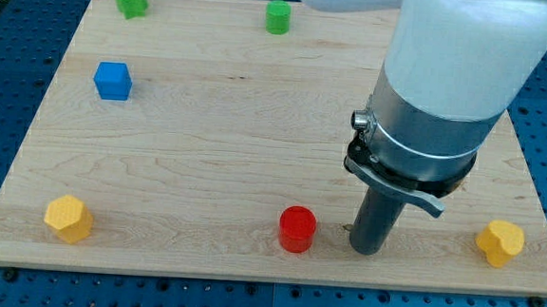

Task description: Slide the yellow heart towards center left

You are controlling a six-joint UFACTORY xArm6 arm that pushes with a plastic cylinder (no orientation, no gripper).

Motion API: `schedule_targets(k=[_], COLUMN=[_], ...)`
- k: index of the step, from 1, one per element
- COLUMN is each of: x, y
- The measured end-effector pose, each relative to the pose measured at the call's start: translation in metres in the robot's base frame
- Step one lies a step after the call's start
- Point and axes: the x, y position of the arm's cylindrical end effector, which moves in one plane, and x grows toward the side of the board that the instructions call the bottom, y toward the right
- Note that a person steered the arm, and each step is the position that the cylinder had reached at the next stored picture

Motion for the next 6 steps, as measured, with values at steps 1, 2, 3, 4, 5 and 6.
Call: schedule_targets(k=[1, 2, 3, 4, 5, 6], x=[0.000, 0.004, 0.018, 0.029, 0.028, 0.029], y=[0.051, 0.106, 0.130, 0.129, 0.144, 0.193])
